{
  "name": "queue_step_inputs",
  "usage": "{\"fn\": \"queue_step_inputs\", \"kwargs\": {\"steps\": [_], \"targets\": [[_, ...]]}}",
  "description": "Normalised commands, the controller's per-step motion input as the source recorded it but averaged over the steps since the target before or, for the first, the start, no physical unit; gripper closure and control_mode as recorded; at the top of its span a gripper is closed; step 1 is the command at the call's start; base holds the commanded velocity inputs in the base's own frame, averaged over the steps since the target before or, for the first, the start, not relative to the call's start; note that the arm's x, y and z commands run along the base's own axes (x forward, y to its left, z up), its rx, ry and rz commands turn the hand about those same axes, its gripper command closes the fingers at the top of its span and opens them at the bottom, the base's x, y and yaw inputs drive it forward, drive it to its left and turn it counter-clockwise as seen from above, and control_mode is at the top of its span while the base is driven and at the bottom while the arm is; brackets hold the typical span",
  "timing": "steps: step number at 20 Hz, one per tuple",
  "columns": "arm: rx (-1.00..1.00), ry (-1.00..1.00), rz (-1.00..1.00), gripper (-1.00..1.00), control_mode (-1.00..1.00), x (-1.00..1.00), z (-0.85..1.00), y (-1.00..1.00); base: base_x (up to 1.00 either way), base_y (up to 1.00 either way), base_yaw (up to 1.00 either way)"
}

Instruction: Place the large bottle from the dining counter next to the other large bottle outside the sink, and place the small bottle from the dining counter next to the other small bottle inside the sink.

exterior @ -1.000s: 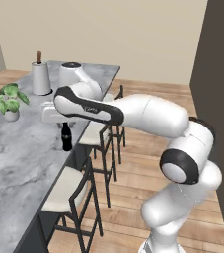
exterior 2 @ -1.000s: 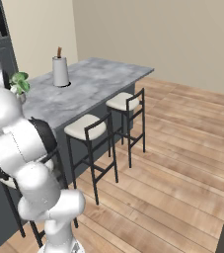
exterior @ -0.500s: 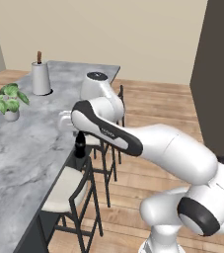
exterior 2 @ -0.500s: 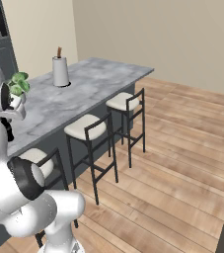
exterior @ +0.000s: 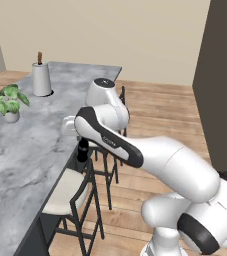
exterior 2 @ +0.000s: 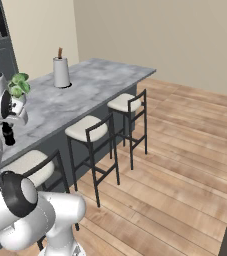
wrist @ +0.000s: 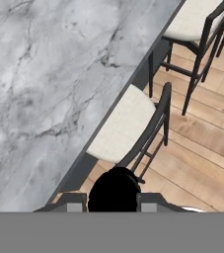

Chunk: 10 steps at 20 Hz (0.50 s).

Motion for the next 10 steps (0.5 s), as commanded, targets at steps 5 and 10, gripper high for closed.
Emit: {"fn": "queue_step_inputs", "kwargs": {"steps": [5, 10], "targets": [[0.0, 0.0, 0.0, 1.0, -1.0, 0.0, 0.0, 0.0, 0.0, 0.0, 0.0], [0.0, 0.0, 0.0, 1.0, 1.0, 0.0, 0.0, 0.0, 0.0, 0.03, 0.03]]}}
